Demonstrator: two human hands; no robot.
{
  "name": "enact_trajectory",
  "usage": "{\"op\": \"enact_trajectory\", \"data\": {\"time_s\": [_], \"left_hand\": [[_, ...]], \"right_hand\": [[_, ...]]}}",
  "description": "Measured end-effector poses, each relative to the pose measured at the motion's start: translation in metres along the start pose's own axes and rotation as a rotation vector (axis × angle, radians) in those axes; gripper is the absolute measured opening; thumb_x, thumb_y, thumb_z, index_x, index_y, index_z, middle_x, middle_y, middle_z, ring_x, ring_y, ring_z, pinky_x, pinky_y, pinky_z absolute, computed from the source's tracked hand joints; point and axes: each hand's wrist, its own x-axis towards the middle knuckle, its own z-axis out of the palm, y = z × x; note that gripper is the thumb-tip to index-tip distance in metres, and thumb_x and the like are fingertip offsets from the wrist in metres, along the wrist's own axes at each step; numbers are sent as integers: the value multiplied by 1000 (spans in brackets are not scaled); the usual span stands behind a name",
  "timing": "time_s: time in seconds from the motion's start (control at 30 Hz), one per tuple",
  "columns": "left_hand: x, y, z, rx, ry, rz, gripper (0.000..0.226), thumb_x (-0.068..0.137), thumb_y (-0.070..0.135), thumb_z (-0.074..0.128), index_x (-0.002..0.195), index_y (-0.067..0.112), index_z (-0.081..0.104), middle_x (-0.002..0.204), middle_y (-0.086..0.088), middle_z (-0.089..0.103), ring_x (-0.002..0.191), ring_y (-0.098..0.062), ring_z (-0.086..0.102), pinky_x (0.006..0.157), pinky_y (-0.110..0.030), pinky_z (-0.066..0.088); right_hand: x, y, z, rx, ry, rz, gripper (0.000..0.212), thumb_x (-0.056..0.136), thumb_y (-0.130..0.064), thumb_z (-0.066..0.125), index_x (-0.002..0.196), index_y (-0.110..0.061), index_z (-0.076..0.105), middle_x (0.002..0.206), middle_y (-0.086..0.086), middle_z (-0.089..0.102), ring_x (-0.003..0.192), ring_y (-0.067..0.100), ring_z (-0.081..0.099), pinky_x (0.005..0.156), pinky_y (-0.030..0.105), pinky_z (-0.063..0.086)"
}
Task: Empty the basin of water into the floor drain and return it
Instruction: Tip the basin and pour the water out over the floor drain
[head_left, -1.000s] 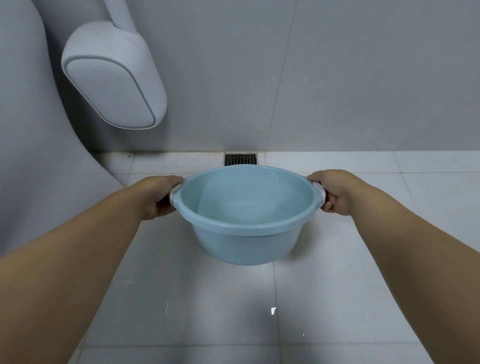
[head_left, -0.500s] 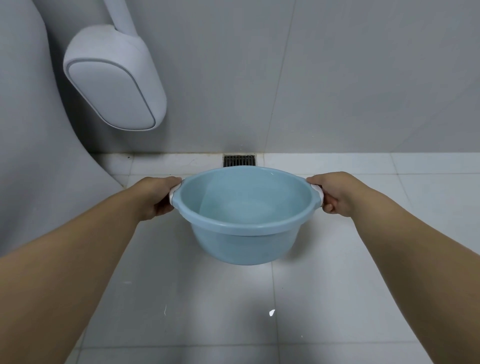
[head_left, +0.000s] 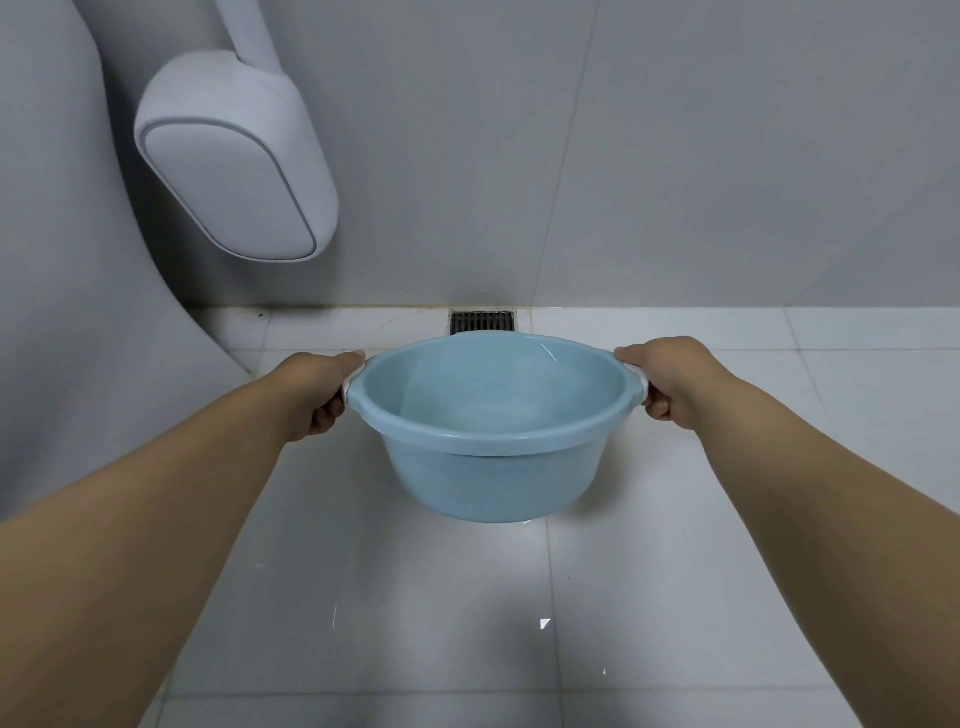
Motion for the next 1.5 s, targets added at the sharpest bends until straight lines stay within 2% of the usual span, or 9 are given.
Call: {"op": "enact_trajectory", "data": {"time_s": [0.3, 0.67, 0.93, 1.1, 1.5], "left_hand": [[1, 0, 1, -85, -32, -20, 27, 98, 36, 56, 82, 14, 59, 64, 0, 48, 46, -11, 35, 36, -16, 26], [-1, -2, 1, -83, -38, -34, 32, 100, 38, 55, 79, 13, 59, 61, 0, 47, 45, -11, 35, 35, -16, 26], [-1, -2, 1, -108, -43, -59, 29, 100, 37, 52, 80, 16, 57, 60, 2, 48, 40, -8, 36, 34, -15, 27], [0, -1, 1, -132, -54, -70, 25, 101, 30, 45, 81, 17, 55, 61, 2, 46, 35, -7, 34, 35, -14, 26], [-1, -1, 2, -167, -29, -56, 27, 100, 32, 51, 79, 16, 55, 60, 1, 46, 34, -6, 36, 34, -14, 27]], "right_hand": [[1, 2, -1, 13, 10, 17, 20, 87, -9, 60, 69, -10, 54, 64, 7, 47, 49, 19, 32, 42, 20, 19], [-1, 2, -1, 35, -14, 6, 16, 86, -11, 61, 71, -10, 56, 63, 7, 48, 46, 18, 33, 39, 17, 20], [-5, 3, -4, 140, -37, 5, 16, 83, -3, 52, 67, -8, 54, 61, 8, 46, 38, 16, 33, 36, 17, 23], [-5, 4, -4, 139, -30, 7, 16, 83, -2, 51, 68, -8, 53, 60, 8, 44, 40, 17, 31, 36, 17, 22], [-4, 4, -4, 140, -23, 4, 18, 85, -4, 54, 67, -9, 54, 61, 8, 45, 46, 18, 32, 37, 17, 22]]}}
